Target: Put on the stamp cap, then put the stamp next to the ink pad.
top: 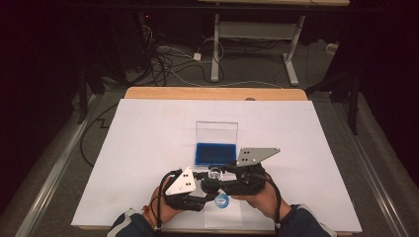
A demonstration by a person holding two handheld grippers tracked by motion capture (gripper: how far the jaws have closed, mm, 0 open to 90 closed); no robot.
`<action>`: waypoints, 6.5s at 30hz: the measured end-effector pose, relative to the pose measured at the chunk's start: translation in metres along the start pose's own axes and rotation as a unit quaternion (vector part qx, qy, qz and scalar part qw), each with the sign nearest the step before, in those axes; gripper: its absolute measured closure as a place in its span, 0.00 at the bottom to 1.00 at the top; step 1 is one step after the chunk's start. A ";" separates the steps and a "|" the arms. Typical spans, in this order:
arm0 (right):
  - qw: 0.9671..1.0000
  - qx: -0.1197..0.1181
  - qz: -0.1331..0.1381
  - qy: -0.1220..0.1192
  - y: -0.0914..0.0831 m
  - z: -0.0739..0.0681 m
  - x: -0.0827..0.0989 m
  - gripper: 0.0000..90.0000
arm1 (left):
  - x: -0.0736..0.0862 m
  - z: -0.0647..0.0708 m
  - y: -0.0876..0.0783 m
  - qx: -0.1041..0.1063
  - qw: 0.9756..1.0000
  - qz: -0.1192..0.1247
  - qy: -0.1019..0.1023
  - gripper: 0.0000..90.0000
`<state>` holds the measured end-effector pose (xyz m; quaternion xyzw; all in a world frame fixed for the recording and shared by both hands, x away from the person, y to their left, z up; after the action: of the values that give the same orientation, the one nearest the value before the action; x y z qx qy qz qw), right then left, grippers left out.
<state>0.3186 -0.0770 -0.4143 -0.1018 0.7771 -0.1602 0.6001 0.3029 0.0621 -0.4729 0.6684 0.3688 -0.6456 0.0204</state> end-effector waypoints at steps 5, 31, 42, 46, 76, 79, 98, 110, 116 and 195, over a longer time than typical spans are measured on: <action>1.000 0.001 -0.003 0.001 0.002 0.001 0.002 0.64 | 0.002 0.000 0.002 0.000 1.000 -0.009 0.004 0.40; 1.000 0.010 -0.015 -0.008 0.002 -0.002 0.001 0.63 | 0.004 0.000 0.003 0.013 1.000 -0.002 0.001 0.40; 1.000 0.013 -0.015 -0.008 0.002 -0.001 0.001 0.63 | 0.006 -0.001 0.006 0.015 1.000 -0.011 -0.001 0.37; 1.000 0.015 -0.013 -0.011 0.000 -0.001 0.000 0.63 | 0.009 -0.002 0.007 0.016 1.000 -0.020 0.003 0.37; 0.999 0.038 -0.015 -0.023 -0.023 0.008 -0.005 0.63 | 0.033 -0.043 -0.025 -0.088 0.995 -0.046 0.001 0.19; 0.999 0.044 -0.016 -0.023 -0.027 0.011 -0.005 0.63 | 0.034 -0.047 -0.032 -0.096 0.994 -0.041 -0.007 0.19; 0.997 0.070 -0.020 -0.032 -0.042 0.015 -0.005 0.63 | 0.060 -0.061 -0.057 -0.151 0.986 -0.070 -0.006 0.19; 0.996 0.078 -0.018 -0.034 -0.047 0.016 -0.006 0.63 | 0.075 -0.061 -0.071 -0.156 0.984 -0.085 -0.013 0.19; 0.994 0.096 -0.018 -0.038 -0.053 0.018 -0.007 0.63 | 0.083 -0.059 -0.075 -0.165 0.982 -0.090 -0.016 0.19; 0.960 0.256 -0.089 0.064 -0.061 0.142 0.048 0.40 | 0.089 -0.055 -0.070 -0.168 0.979 -0.117 -0.009 0.19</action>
<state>0.4407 -0.1685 -0.4676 -0.0030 0.7350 -0.4126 0.5381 0.3039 0.1817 -0.5103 0.6017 0.5473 -0.5785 0.0607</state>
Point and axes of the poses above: each handheld gripper's, and its own axes: y roughly forward along the jaws, x roughly out of its underside, z roughly to its right, the point moved 5 cm from there along y, roughly forward along the jaws, and after that the axes turned 11 degrees about -x, right-handed, at the moved point
